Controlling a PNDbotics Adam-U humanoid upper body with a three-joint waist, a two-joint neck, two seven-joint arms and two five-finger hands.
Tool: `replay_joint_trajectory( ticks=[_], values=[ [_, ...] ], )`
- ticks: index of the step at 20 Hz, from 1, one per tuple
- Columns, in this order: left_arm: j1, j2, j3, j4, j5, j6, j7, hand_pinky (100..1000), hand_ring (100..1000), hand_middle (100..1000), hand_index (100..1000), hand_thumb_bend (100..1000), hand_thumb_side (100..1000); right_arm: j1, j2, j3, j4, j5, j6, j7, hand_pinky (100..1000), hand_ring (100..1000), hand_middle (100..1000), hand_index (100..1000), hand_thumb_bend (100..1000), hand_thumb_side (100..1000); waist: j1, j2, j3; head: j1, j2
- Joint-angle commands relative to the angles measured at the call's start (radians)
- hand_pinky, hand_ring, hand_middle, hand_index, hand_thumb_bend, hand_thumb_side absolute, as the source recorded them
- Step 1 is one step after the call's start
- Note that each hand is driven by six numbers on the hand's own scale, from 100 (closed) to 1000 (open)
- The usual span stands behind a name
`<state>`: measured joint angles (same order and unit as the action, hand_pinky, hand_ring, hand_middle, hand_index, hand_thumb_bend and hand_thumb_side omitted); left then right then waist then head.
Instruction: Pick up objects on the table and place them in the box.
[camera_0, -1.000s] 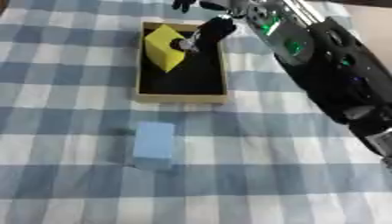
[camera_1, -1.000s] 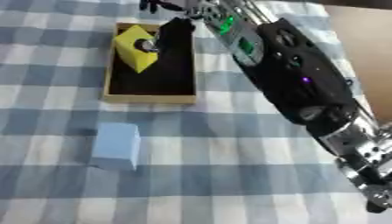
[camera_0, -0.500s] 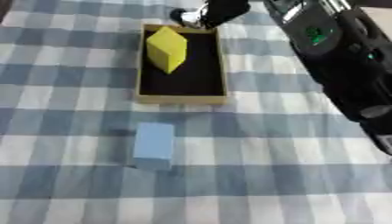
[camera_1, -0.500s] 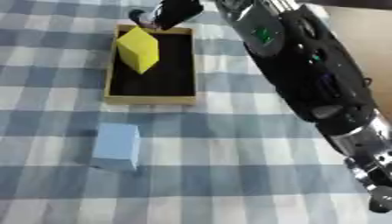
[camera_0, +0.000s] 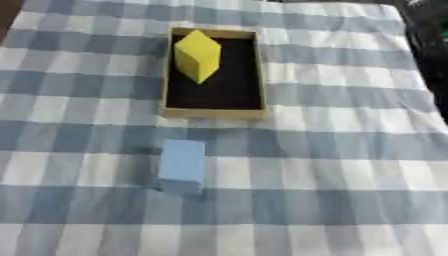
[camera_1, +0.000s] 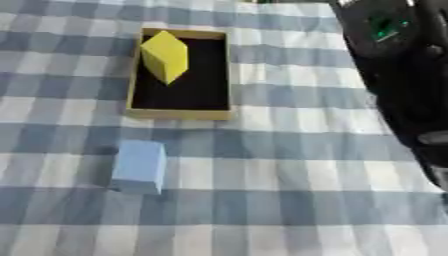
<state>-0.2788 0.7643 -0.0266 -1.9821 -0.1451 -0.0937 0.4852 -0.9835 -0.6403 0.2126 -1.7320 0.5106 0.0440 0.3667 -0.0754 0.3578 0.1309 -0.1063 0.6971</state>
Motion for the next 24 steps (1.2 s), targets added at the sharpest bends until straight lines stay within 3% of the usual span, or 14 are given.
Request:
replay_joint_trajectory(
  ticks=[1, 6, 10, 15, 24],
  values=[
    [-0.05, 0.086, -0.043, -0.018, -0.045, 0.04, -0.043, 642, 648, 638, 875, 468, 968, 0.031, -0.079, -0.06, -0.083, -0.047, -0.004, -0.046, 835, 847, 661, 844, 100, 838, 0.02, -0.011, -0.01, 0.022, -0.015],
    [-0.121, 0.199, -0.157, -0.018, -0.116, 0.11, -0.114, 681, 683, 665, 896, 725, 955, 0.145, -0.134, -0.137, -0.198, -0.111, 0.021, -0.116, 831, 843, 655, 839, 100, 851, 0.03, 0.001, -0.029, 0.049, -0.024],
    [-0.171, 0.284, -0.247, -0.018, -0.172, 0.16, -0.169, 703, 702, 685, 904, 817, 898, 0.231, -0.15, -0.179, -0.262, -0.121, 0.026, -0.172, 830, 840, 651, 837, 100, 849, 0.031, 0.005, -0.042, 0.067, -0.027],
    [-0.238, 0.262, -0.364, -0.018, -0.244, 0.192, -0.241, 742, 733, 702, 906, 783, 809, 0.288, -0.158, -0.194, -0.268, -0.123, 0.006, -0.244, 828, 833, 644, 835, 108, 857, 0.033, 0.006, -0.046, 0.063, -0.027],
    [-0.398, 0.117, -0.576, 0.025, -0.252, 0.314, -0.372, 737, 739, 716, 904, 732, 711, 0.371, -0.163, -0.182, -0.268, -0.116, 0.009, -0.369, 825, 824, 633, 833, 110, 873, 0.031, 0.0, -0.031, 0.043, -0.026]
  ],
)
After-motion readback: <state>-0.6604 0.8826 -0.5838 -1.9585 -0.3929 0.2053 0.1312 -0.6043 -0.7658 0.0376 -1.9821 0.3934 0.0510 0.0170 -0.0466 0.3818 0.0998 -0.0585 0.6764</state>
